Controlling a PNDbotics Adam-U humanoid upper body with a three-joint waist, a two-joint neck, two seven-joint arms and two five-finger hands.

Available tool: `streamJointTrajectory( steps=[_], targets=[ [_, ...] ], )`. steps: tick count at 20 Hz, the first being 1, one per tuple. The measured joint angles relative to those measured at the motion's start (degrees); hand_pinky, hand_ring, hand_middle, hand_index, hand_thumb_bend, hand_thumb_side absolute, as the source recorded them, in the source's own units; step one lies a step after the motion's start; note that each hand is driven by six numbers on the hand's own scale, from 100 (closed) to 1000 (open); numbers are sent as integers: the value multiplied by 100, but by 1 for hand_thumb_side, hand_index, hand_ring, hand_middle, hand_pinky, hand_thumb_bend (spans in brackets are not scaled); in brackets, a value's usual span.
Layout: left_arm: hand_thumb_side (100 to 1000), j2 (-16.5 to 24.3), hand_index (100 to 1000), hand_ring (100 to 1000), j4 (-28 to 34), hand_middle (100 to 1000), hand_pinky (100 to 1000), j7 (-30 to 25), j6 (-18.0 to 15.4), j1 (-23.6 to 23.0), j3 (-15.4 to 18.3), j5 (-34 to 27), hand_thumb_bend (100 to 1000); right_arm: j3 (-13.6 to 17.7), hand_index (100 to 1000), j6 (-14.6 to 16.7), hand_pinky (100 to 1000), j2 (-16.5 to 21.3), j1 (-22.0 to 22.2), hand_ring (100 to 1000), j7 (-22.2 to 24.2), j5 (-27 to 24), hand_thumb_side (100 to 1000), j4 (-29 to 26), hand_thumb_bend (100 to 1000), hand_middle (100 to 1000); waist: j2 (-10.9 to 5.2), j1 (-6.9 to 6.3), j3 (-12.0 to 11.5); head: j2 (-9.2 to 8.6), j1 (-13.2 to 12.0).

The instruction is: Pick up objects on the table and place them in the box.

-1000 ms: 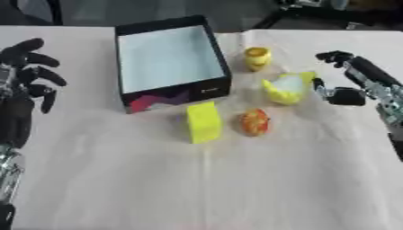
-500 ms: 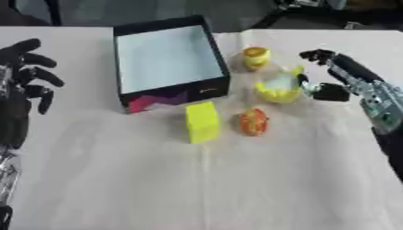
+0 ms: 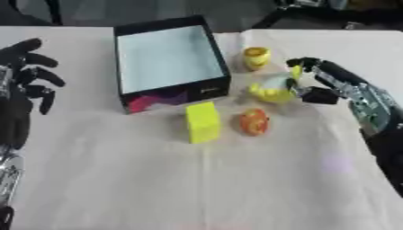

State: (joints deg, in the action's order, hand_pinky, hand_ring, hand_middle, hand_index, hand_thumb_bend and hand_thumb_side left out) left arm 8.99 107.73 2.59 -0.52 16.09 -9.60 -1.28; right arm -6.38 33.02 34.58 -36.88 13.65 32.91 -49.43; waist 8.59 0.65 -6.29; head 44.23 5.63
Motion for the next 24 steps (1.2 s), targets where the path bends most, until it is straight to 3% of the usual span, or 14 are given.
streamJointTrajectory(
  steps=[2, 6, 8, 16, 18, 19, 20, 21, 24],
  targets=[
    [827, 0, 817, 470, 0, 560, 100, -1, 0, 0, 0, 0, 100, -35, 958, 34, 870, -9, 12, 899, 242, -54, 973, -41, 100, 875, 0, 0, 0, 0, -1],
    [827, 0, 817, 470, 1, 560, 100, -4, -1, 0, 0, -1, 100, -69, 951, 49, 855, -11, 12, 873, 681, -151, 948, -131, 100, 853, 0, 0, 0, 0, -1],
    [827, 0, 817, 471, 1, 560, 100, -5, -3, 0, 0, -1, 100, -70, 950, 49, 855, -11, 12, 875, 827, -193, 993, -170, 100, 855, 0, 0, 0, 0, -1],
    [827, 0, 818, 472, 1, 561, 100, -24, -19, 0, -1, -6, 100, -134, 956, 167, 868, -3, 11, 887, 1521, -198, 1000, -324, 100, 874, 0, 0, 0, 0, -1],
    [827, 0, 818, 472, 2, 561, 100, -26, -20, 0, -1, -15, 100, -141, 953, 216, 867, 3, 8, 878, 1747, -99, 829, -419, 100, 869, 0, 0, 0, 0, -1],
    [827, 0, 818, 472, 2, 561, 100, -26, -20, 0, -1, -16, 100, -141, 945, 225, 861, 3, 8, 866, 1830, -39, 583, -466, 100, 855, 0, 0, 0, 0, 0],
    [827, 0, 818, 472, 2, 561, 100, -26, -20, 0, -1, -17, 100, -141, 940, 210, 857, 3, 8, 858, 1874, 17, 477, -507, 100, 846, 0, 0, 0, 0, 0],
    [827, 0, 819, 472, 2, 562, 100, -27, -21, 0, -1, -17, 100, -140, 915, 191, 840, 3, 9, 823, 1894, 70, 256, -540, 100, 810, 0, 0, 0, 0, 0],
    [827, -1, 819, 472, 2, 562, 100, -27, -21, 0, -1, -18, 100, -133, 862, 181, 805, 3, 9, 752, 1903, 185, 251, -592, 100, 723, 0, 0, 0, 0, -1]
  ],
)
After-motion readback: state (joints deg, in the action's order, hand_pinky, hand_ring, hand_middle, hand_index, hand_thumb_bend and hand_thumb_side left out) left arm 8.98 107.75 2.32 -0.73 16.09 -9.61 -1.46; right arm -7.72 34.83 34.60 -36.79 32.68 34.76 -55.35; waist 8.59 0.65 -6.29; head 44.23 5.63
